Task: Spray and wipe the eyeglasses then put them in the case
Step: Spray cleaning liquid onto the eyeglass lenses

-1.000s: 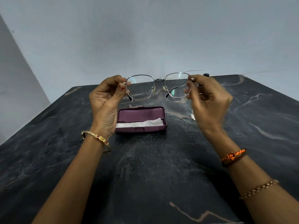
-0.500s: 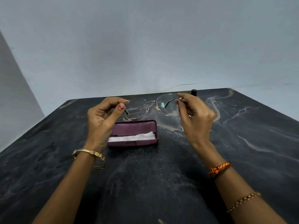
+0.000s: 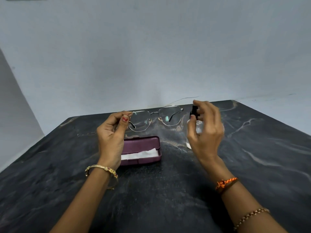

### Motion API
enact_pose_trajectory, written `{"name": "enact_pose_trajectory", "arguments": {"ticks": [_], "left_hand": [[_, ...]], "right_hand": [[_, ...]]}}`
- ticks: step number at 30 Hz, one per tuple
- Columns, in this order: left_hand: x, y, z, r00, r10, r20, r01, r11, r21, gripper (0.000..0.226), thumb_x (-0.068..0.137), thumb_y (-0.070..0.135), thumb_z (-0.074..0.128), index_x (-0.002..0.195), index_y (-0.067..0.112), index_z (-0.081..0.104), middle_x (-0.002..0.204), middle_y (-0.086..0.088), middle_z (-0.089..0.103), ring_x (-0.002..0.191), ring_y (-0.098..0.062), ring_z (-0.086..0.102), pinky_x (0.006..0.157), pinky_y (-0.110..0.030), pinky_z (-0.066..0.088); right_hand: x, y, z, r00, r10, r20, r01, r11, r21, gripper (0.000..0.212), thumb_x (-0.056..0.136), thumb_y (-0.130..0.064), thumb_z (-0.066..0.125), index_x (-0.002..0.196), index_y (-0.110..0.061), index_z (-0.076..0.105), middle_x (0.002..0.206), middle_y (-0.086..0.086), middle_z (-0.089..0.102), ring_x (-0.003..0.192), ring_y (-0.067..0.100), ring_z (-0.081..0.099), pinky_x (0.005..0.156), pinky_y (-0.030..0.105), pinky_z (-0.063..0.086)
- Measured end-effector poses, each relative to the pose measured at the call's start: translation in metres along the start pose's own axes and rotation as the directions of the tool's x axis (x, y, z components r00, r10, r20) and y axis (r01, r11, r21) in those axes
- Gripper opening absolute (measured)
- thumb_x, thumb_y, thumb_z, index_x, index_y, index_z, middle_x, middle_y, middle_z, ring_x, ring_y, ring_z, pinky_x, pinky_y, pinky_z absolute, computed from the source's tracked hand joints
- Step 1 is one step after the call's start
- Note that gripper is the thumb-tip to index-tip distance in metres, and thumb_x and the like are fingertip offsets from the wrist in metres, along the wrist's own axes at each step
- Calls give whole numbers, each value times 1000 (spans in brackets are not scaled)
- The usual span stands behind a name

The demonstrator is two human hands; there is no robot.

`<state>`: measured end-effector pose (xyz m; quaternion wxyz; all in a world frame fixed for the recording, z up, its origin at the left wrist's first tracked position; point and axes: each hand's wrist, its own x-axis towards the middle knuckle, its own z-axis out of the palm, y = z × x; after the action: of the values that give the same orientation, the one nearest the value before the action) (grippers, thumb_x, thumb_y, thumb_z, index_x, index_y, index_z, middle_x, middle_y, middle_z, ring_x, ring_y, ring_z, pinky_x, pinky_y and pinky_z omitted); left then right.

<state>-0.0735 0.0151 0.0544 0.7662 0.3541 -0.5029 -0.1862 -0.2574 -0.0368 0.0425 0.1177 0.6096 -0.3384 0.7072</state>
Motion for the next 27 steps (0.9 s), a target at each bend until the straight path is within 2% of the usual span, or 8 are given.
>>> {"name": "enact_pose_trajectory", "arguments": {"ticks": [3,7,11,14,16,19,22,27], "left_hand": [[5,-5,9,998,-45,-54,46,999,20,9,80,17,57,83,23,63,73,15,69,70,5,60,66,-9,49],[13,-17,28,992,-48,-117,56,996,69,12,85,16,56,81,26,61,85,10,63,79,5,59,70,-9,48],[28,-30,50,990,-21,-143,32,997,76,13,87,14,55,81,25,59,89,5,61,87,-3,57,70,-8,47],[33,-39,62,987,5,-158,12,994,107,16,87,14,56,78,27,59,93,-5,61,87,-6,57,73,-7,46],[31,-45,68,987,29,-157,-6,989,148,14,87,14,56,79,25,60,92,-6,60,84,-4,57,73,-6,46],[25,-46,73,990,78,-116,-53,976,210,10,86,13,56,85,21,61,85,6,58,84,-4,56,77,-12,48],[22,-42,73,985,158,-67,-135,953,271,10,85,13,56,93,18,61,84,11,54,84,-6,56,79,-20,49],[19,-40,70,957,283,-54,-253,914,318,10,85,10,56,93,12,63,87,-4,56,85,-4,55,78,-13,47]], "right_hand": [[0,11,-2,995,93,26,-89,989,-118,42,73,-3,63,114,-2,57,111,23,56,99,24,51,74,30,45],[-8,29,-2,961,155,230,-99,966,-238,59,77,-29,56,130,-6,45,126,22,50,107,33,51,83,33,33],[-15,43,4,918,193,347,-116,966,-229,71,77,-24,66,138,-9,32,134,21,43,116,33,47,92,38,37],[-18,46,9,890,226,397,-166,970,-180,78,80,-19,65,141,-23,17,137,17,40,118,28,44,92,39,44],[-20,47,11,884,219,413,-171,974,-151,82,80,-17,64,136,-33,5,133,15,42,106,24,50,75,30,50],[-21,47,12,885,205,419,-171,978,-118,84,81,-15,63,133,-39,2,122,14,50,71,19,55,46,21,41],[-20,46,12,884,212,416,-188,977,-99,85,80,-11,62,135,-38,3,118,18,53,68,27,58,50,37,51],[-19,44,12,891,209,404,-210,977,-43,87,74,-7,61,138,-34,9,114,19,55,53,22,51,49,38,52]]}}
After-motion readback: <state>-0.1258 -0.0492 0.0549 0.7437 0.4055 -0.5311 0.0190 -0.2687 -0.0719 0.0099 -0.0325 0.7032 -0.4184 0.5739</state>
